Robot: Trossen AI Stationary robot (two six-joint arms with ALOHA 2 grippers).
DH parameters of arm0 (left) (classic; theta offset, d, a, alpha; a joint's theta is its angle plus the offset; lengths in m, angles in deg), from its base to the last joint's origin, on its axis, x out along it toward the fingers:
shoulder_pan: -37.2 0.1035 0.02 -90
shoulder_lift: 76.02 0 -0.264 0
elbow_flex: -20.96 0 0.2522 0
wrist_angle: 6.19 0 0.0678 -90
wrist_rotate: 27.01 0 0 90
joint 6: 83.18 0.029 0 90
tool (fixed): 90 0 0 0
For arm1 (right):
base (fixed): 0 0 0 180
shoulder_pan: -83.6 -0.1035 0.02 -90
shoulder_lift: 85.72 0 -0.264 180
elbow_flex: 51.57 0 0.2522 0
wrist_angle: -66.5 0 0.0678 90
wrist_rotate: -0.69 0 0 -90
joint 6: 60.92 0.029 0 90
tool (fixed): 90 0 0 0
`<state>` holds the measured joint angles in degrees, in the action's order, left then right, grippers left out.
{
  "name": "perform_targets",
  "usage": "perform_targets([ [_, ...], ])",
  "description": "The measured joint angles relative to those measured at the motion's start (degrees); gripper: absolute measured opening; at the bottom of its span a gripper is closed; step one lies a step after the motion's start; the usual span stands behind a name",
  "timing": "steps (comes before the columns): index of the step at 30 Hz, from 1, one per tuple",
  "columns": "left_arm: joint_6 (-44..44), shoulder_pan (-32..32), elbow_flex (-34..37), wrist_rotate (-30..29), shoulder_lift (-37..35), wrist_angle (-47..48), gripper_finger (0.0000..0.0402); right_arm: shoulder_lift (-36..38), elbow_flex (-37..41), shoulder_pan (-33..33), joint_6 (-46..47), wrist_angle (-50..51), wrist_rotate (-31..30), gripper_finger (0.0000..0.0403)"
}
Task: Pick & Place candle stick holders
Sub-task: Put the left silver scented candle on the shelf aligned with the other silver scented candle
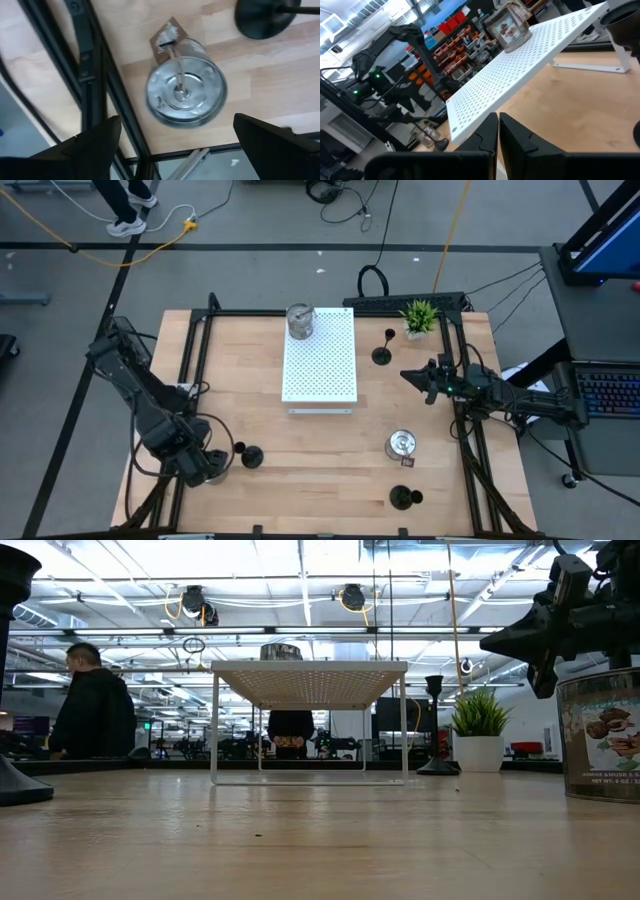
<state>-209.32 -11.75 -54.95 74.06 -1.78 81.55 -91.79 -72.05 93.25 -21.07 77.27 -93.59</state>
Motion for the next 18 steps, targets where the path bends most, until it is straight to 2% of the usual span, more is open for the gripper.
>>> perform_targets([
  [7, 0.17, -0.58, 2.70, -0.35, 0.00, -1.81, 0.0396, 0.01, -0.01, 0.00, -0.03, 0.00, -0.04, 0.0009],
  [18, -1.48, -1.87, 6.96, -0.55, 0.00, -10.90, 0.0399, 0.01, 0.00, 0.00, -0.02, 0.02, -0.12, 0.0009],
])
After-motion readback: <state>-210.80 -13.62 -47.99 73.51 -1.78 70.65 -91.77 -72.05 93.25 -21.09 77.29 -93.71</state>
